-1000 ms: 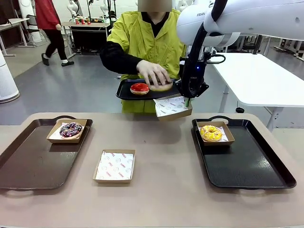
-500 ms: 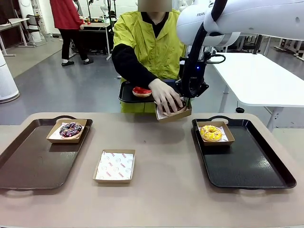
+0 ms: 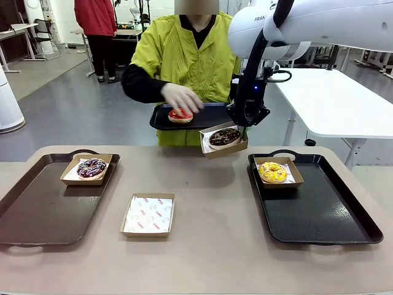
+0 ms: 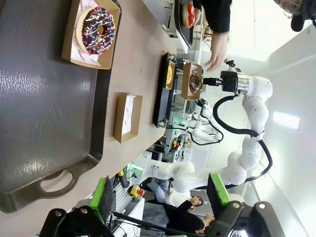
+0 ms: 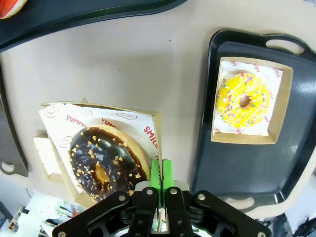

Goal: Individually package the donuts and arrange them on the tray.
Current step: Place the picked Paper togo box on the Handle tray while simultaneously picking up another Paper togo box from the table with the other hand.

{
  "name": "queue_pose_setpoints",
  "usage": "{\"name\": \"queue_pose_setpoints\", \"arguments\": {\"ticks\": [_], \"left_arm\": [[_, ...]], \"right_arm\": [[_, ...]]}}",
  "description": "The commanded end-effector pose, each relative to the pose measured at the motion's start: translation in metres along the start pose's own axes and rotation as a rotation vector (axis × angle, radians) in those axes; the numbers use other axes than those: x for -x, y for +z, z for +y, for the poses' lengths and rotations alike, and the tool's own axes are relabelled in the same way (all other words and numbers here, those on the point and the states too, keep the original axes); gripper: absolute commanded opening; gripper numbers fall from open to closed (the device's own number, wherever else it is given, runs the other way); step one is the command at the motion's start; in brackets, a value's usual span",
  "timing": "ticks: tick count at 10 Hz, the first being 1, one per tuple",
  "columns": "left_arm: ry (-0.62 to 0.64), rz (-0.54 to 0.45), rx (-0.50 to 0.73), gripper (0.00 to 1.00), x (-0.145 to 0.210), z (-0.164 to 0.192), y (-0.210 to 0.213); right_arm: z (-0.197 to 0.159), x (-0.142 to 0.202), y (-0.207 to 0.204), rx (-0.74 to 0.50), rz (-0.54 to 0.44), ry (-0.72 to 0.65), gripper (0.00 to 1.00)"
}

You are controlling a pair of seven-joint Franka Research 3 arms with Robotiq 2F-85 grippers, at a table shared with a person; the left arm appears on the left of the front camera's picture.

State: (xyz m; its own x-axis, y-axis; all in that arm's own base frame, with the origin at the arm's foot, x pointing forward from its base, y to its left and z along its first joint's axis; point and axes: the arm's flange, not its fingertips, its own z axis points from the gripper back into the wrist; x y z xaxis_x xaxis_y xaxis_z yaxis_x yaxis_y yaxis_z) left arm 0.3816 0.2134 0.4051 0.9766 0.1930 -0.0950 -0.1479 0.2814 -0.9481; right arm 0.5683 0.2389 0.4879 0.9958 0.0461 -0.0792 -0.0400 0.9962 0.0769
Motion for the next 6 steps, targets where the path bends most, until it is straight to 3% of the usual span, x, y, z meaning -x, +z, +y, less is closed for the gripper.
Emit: {"name": "queue_pose_setpoints", "arguments": {"ticks": [1, 6], "left_arm": [[0.001, 0.002, 0.008, 1.00, 0.0015, -0.0001, 0.0015], [0.001, 0.002, 0.008, 1.00, 0.0015, -0.0001, 0.0015]], "right_arm": [[-0.0014, 0.0011, 0.0015, -0.002, -0.001, -0.001, 0.00], [-0.0014, 0.0011, 0.0015, -0.002, -0.001, -0.001, 0.00]]}}
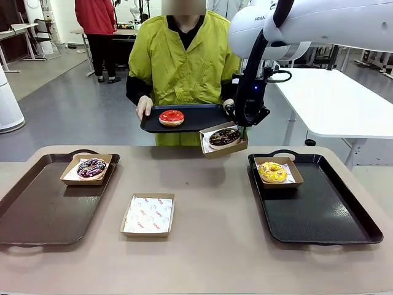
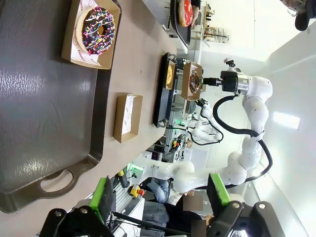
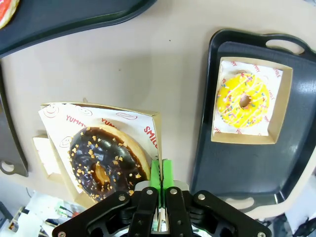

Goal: Individually package the donuts and arrange them on the tray.
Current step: Place the picked Paper togo box on the Handle tray while simultaneously picking up another Paper togo box from the table with the other hand.

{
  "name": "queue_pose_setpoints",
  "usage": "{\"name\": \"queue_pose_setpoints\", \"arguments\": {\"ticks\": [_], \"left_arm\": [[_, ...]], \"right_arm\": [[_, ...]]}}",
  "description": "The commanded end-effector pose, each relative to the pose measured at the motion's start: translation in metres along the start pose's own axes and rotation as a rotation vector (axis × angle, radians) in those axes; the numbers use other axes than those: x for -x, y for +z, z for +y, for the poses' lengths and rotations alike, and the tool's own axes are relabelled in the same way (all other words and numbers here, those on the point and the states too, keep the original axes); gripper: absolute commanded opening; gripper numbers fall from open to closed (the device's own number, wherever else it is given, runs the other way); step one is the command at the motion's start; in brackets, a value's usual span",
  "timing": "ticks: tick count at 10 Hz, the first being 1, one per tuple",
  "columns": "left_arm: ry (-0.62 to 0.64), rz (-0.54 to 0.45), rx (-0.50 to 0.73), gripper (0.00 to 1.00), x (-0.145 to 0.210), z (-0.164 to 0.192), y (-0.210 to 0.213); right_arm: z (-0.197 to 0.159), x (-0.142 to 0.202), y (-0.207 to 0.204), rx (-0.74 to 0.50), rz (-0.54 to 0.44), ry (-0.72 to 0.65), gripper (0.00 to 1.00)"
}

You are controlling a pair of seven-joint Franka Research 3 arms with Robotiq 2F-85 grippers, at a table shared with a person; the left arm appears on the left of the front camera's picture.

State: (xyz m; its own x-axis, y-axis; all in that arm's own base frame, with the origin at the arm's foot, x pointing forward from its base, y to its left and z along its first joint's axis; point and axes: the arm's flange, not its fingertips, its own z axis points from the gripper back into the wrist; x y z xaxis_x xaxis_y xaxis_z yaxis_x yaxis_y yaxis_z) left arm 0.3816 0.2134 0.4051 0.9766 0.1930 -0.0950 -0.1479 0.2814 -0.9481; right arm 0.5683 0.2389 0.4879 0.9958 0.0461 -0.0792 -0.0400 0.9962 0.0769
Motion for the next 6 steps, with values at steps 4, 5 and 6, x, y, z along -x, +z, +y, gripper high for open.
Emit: {"name": "queue_pose_setpoints", "arguments": {"ticks": [4, 5, 6], "left_arm": [[-0.011, 0.012, -0.084, 1.00, 0.006, -0.015, -0.012], [-0.003, 0.037, -0.191, 1.00, 0.006, -0.037, -0.023], [-0.009, 0.056, -0.286, 1.00, 0.006, -0.062, -0.038]], "right_arm": [[-0.008, 0.018, 0.006, 0.022, -0.008, 0.066, 0.02], [-0.022, 0.039, 0.015, 0.055, -0.016, 0.067, 0.02], [-0.042, 0.060, 0.023, 0.082, -0.006, 0.046, 0.02]]}}
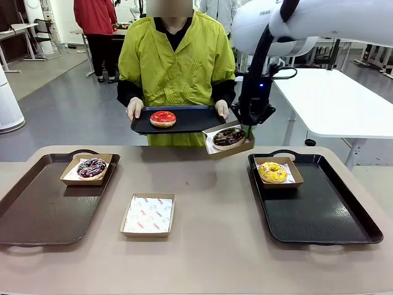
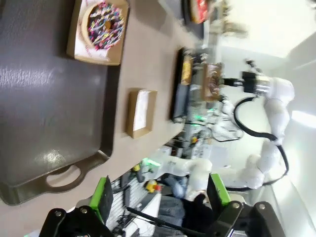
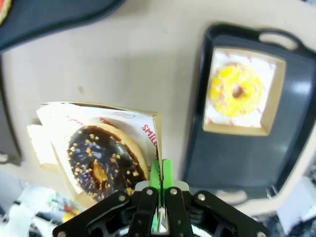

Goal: Individually package the donuts and arrange them on the tray.
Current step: Place the picked Paper togo box on the Handle tray while simultaneously picking up another Paper togo box from the table with the other hand.

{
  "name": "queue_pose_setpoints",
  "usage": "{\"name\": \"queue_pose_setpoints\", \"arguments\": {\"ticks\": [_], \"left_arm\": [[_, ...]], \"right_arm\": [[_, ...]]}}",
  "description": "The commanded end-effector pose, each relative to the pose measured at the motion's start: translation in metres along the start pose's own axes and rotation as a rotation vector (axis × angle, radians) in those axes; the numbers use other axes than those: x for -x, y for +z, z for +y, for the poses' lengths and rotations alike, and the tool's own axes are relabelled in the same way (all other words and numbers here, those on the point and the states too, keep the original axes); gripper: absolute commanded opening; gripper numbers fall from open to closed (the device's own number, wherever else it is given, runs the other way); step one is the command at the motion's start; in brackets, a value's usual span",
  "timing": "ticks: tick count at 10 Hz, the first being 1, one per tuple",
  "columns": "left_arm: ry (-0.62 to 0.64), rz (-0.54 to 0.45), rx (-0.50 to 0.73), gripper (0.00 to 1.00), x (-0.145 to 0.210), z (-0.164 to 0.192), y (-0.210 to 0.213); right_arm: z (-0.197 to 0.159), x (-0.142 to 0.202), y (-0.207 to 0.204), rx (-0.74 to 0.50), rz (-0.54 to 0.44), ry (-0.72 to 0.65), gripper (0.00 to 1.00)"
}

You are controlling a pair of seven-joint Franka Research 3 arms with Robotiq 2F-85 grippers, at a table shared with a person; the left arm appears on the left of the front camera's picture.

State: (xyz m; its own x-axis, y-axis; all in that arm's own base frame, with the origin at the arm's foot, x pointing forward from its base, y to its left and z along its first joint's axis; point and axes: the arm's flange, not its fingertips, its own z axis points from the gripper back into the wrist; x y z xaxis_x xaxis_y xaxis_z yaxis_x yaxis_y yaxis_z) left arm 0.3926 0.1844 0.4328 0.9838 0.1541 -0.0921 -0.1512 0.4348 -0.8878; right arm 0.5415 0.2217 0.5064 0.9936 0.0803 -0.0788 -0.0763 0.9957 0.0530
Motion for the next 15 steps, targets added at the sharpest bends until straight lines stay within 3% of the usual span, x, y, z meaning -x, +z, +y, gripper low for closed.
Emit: {"name": "queue_pose_setpoints", "arguments": {"ticks": [1, 4, 7, 12, 15], "left_arm": [[0.006, 0.051, -0.217, 1.00, 0.007, -0.059, -0.027], [-0.018, 0.082, -0.423, 1.00, -0.003, -0.127, -0.075], [-0.031, 0.090, -0.631, 1.00, -0.017, -0.168, -0.148], [-0.049, 0.058, -0.866, 1.00, -0.026, -0.170, -0.255], [-0.075, 0.014, -0.943, 1.00, -0.025, -0.162, -0.303]], "right_arm": [[-0.053, 0.054, 0.010, 0.036, -0.007, 0.015, 0.02], [-0.123, 0.092, -0.002, -0.001, -0.069, 0.003, 0.02], [-0.176, 0.099, -0.034, -0.066, -0.096, -0.087, 0.02], [-0.231, 0.098, -0.077, -0.117, -0.114, -0.169, 0.02], [-0.231, 0.098, -0.075, -0.091, -0.091, -0.189, 0.02]]}}
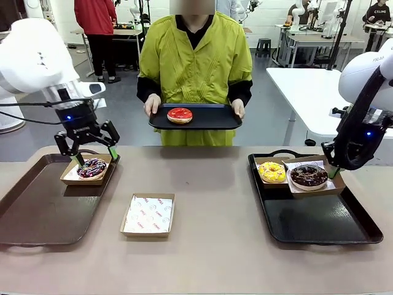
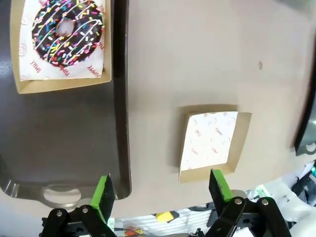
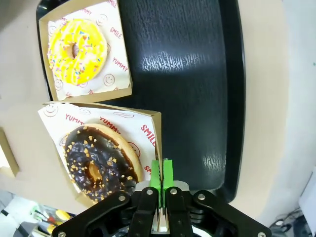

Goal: Individually package the donuts and arrange them on the tray.
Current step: Place the picked Paper togo box on the Handle tray while simultaneously picking up another Paper togo box from the table with the other hand.

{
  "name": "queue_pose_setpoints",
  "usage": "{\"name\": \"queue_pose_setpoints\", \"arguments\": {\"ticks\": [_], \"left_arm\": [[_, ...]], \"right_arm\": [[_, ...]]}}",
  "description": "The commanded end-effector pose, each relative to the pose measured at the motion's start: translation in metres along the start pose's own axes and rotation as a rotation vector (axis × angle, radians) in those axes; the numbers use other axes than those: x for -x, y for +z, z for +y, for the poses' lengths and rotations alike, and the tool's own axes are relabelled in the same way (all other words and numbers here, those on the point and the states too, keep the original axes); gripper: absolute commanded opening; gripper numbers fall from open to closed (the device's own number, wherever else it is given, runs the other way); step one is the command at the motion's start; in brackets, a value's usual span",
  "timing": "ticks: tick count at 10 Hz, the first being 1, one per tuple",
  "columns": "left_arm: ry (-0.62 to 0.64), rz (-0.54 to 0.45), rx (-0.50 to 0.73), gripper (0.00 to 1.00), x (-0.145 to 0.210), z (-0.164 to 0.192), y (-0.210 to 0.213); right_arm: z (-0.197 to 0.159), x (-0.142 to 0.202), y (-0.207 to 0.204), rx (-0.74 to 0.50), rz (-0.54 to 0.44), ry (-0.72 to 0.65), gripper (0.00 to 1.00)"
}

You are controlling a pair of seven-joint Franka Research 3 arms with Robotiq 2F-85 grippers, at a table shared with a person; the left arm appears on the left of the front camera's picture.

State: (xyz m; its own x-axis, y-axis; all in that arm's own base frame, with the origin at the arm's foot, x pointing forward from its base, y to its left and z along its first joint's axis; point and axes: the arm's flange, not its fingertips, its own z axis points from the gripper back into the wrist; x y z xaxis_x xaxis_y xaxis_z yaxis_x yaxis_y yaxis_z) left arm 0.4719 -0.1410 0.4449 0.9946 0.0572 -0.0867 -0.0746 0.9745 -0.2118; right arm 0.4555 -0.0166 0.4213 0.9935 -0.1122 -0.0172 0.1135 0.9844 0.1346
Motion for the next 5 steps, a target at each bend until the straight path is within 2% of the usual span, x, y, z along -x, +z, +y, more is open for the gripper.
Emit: {"name": "queue_pose_setpoints", "arguments": {"ticks": [1, 5], "left_arm": [[0.023, -0.053, -0.075, 1.00, 0.002, -0.021, -0.025], [-0.038, -0.072, -0.159, 1.00, 0.033, -0.054, -0.080]], "right_arm": [[0.004, 0.001, 0.005, -0.001, -0.011, -0.002, 0.02], [0.004, 0.001, 0.005, -0.001, -0.011, -0.002, 0.02]]}}
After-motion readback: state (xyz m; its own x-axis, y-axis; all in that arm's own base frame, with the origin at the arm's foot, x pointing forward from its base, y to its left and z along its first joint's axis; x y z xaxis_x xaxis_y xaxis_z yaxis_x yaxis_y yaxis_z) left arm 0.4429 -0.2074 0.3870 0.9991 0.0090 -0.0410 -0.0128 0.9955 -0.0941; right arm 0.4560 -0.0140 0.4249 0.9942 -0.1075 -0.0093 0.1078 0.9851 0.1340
